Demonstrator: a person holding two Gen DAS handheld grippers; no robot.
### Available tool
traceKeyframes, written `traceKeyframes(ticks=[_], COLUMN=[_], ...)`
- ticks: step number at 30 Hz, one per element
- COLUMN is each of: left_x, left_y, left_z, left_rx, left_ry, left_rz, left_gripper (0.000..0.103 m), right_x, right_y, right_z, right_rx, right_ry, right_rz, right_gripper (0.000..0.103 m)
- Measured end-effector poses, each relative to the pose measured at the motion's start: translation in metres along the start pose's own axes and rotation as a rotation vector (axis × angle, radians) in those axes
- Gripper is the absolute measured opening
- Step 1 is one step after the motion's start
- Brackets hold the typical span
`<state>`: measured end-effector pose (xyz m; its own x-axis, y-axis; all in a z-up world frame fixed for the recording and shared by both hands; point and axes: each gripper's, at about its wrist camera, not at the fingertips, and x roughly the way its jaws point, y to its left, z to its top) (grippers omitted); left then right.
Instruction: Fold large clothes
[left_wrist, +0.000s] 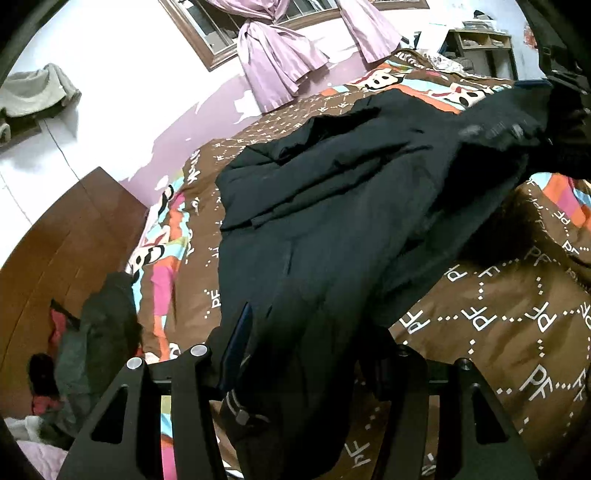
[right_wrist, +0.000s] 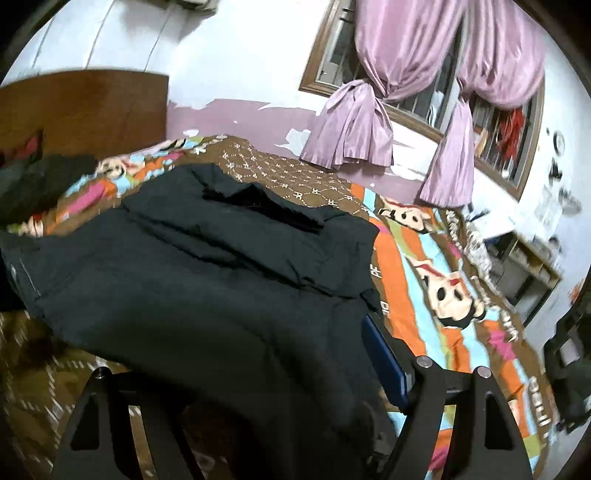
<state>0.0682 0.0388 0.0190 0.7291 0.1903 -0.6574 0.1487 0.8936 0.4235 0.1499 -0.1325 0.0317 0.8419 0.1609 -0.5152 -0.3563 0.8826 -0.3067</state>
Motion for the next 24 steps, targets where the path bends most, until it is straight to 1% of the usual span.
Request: traceKeyframes(ticks=[1,3,5,7,8,9,10,11,13,14,15,16,19,21,24], left_x=[0.000,0.003,0.005,0.002,-0.001,-0.003,-0.008,-0.012,-0.019,-0.022,-0.024,-0.026,-0.034,-0.044,-0.063], left_y=[0.000,0.003,0.003,0.001,0.000,0.000,0.000,-0.002,-0.003,-0.003,-0.001,0.002,0.010,0.013,0.019], left_z=[0.000,0.001,0.003,0.006,0.008,0.009,0.010,0.010,0.010,0.010,0.009,0.008,0.003,0.001,0.004], left_rx=[-0.007,-0.018,-0.030,-0.027,-0.025,-0.025,-0.022,-0.017,-0.009,-0.008,-0.014,-0.036,-0.093,-0.108,-0.139], left_ry=[-0.003,-0.003,-0.007,-0.033,-0.047,-0.062,-0.084,-0.100,-0.135,-0.146,-0.152,-0.151,-0.155,-0.182,-0.230], left_rz=[-0.007,-0.038,-0.064,-0.063,-0.063,-0.064,-0.063,-0.060,-0.054,-0.049,-0.051,-0.068,-0.110,-0.105,-0.093], left_gripper=[0.046,0.033,0.027,0.023,0.021,0.019,0.018,0.016,0.013,0.011,0.010,0.010,0.009,0.008,0.007], right_x=[-0.001,-0.001,0.000,0.002,0.002,0.001,-0.001,-0.002,-0.006,-0.008,-0.011,-0.014,-0.025,-0.040,-0.062], right_y=[0.003,0.010,0.015,0.018,0.019,0.019,0.021,0.023,0.032,0.036,0.039,0.038,0.028,0.024,0.026], right_z=[-0.006,-0.019,-0.030,-0.039,-0.041,-0.042,-0.041,-0.042,-0.043,-0.044,-0.046,-0.046,-0.042,-0.038,-0.030], right_rx=[-0.030,-0.080,-0.107,-0.118,-0.114,-0.112,-0.116,-0.124,-0.149,-0.163,-0.176,-0.163,-0.079,-0.046,-0.050], right_ry=[0.003,0.024,0.045,0.061,0.058,0.051,0.043,0.038,0.024,0.017,0.006,-0.002,-0.022,-0.060,-0.130], right_rz=[-0.019,-0.039,-0.052,-0.073,-0.082,-0.084,-0.070,-0.049,-0.035,-0.044,-0.042,-0.032,0.020,0.043,0.032], right_gripper=[0.076,0.076,0.076,0.076,0.072,0.068,0.053,0.036,0.022,0.018,0.017,0.016,0.014,0.012,0.010])
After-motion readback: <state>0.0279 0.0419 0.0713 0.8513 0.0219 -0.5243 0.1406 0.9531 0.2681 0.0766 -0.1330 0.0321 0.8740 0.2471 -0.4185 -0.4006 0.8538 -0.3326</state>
